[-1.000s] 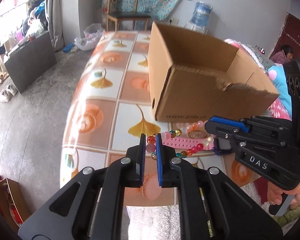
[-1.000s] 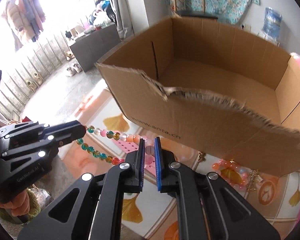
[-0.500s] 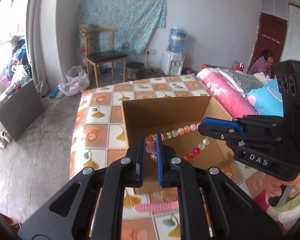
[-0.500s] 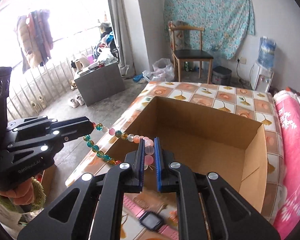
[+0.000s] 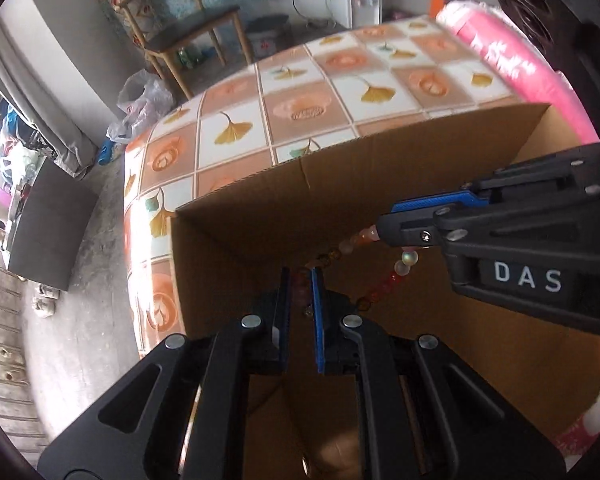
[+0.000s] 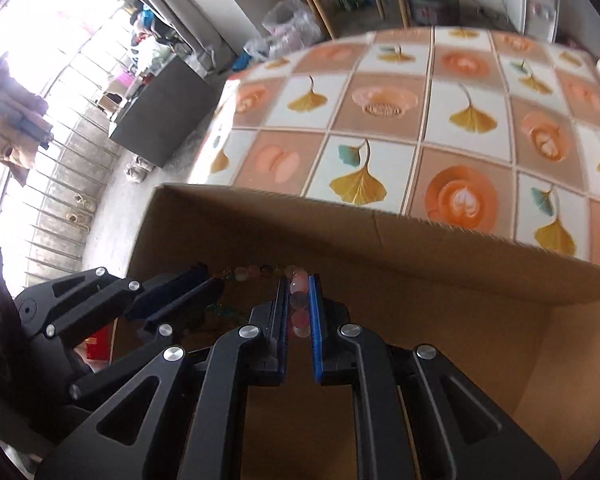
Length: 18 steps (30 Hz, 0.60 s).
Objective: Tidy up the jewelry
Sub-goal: 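Lower the bracelet into the box and open the left tool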
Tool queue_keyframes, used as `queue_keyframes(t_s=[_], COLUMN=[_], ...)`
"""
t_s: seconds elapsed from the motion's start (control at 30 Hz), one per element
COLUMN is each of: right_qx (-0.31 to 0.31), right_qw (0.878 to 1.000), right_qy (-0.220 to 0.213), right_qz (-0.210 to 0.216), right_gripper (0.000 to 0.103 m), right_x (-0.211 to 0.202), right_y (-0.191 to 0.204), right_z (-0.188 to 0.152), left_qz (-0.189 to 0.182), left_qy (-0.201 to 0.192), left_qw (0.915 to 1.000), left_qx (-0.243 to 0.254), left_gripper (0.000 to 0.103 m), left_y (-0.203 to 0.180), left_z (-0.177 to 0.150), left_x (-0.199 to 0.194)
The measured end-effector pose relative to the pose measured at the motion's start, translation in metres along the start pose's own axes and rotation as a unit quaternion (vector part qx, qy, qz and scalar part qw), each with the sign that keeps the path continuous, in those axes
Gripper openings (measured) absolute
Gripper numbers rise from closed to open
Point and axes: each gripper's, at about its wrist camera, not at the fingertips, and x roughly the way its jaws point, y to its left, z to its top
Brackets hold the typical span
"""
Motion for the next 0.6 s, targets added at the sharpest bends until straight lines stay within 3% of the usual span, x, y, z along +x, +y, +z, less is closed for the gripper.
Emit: queue_keyframes(t_s=[0.2,0.33,0.37,0.43,0.6], right_qx=[0.022,0.013,0.009,0.002,-0.023], right_qw=[0.999,0.999,1.0,1.0,0.997], right_qy=[0.038,0.029,0.02,-0.001,-0.065], right_qz=[-0.007,-0.016,-0.019,-0.023,-0.037], right_gripper=[0.011,0.011,0.012,0.016,0.034], right_x=[0.033,0.027,0.021,0.006,-0.042], right_y=[-0.013,-0.011,-0.009,-0.006,0.011], right_z=[0.013,0.012,0.01,0.006,-0.004], left_qz=[0.01,0.005,0.007,0.014,0.022], left_qy=[0.032,0.022,0.012,-0.012,-0.094], left_qw=[0.9994,0.9997,0.9999,0.9998,0.9948], left_qx=[0.011,0.007,0.003,-0.005,-0.035], left_gripper=[0.01,0.021,0.031,0.041,0.061], left_y=[-0.003,-0.003,-0.002,0.001,0.021], left_z=[0.01,0.01,0.008,0.005,-0.019], left_x=[0.018,0.011,0.005,-0.01,-0.076])
